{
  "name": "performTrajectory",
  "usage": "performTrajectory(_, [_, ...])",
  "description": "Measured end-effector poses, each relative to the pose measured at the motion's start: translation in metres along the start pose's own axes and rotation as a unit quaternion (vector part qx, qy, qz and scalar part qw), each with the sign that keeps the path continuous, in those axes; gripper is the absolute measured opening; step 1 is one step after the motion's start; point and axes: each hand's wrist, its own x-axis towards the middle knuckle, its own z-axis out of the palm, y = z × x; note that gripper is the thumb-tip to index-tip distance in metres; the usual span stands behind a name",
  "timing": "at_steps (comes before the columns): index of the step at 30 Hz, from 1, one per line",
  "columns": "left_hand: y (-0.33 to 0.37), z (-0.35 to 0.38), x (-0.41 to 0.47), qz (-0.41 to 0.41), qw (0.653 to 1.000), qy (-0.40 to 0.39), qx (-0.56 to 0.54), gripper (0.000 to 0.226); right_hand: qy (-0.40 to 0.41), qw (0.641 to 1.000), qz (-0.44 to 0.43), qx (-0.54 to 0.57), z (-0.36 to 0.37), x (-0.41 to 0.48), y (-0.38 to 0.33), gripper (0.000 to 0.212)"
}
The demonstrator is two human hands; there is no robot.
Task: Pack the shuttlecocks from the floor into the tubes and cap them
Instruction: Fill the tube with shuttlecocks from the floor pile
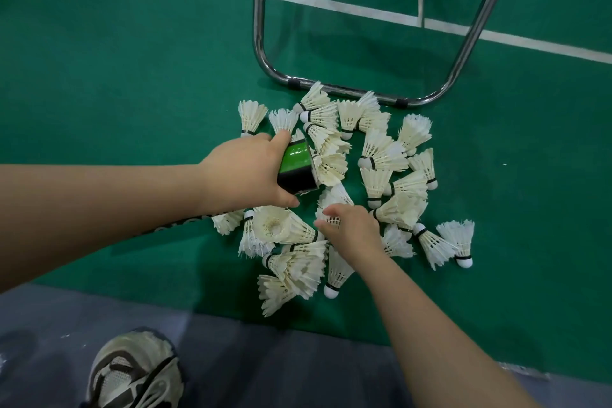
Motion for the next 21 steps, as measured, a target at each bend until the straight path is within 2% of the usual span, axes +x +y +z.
performTrajectory(3, [0.0, 0.0, 0.0, -0.002, 1.0, -0.001, -0.002, 0.08, 0.005, 0.999, -0.014, -0.035, -0.001, 0.0, -0.001, 0.051])
performTrajectory(7, [-0.001, -0.002, -0.001, -0.004, 1.0, -0.004, -0.004, 0.081, 0.052, 0.995, -0.006, -0.083, -0.008, 0.002, 0.003, 0.021])
performTrajectory(8, [-0.001, -0.002, -0.001, -0.004, 1.0, -0.004, -0.005, 0.081, 0.082, 0.996, 0.006, -0.039, -0.012, 0.002, 0.004, 0.02])
performTrajectory(10, [-0.003, -0.002, -0.002, -0.006, 1.0, -0.005, -0.005, 0.081, 0.135, 0.98, 0.039, 0.141, -0.023, 0.001, 0.003, 0.019])
performTrajectory(13, [-0.005, -0.002, -0.003, -0.01, 1.0, -0.003, -0.006, 0.08, 0.226, 0.888, 0.068, 0.395, -0.045, 0.0, -0.008, 0.026])
performTrajectory(16, [-0.005, -0.003, -0.003, -0.014, 1.0, -0.003, -0.008, 0.078, 0.266, 0.805, 0.07, 0.526, -0.068, -0.003, -0.023, 0.029])
performTrajectory(17, [-0.004, -0.003, -0.003, -0.014, 1.0, -0.004, -0.009, 0.077, 0.253, 0.794, 0.058, 0.549, -0.074, -0.002, -0.028, 0.026])
performTrajectory(21, [-0.003, -0.003, -0.003, -0.011, 1.0, -0.007, -0.013, 0.078, 0.161, 0.814, -0.028, 0.558, -0.09, -0.002, -0.044, 0.02])
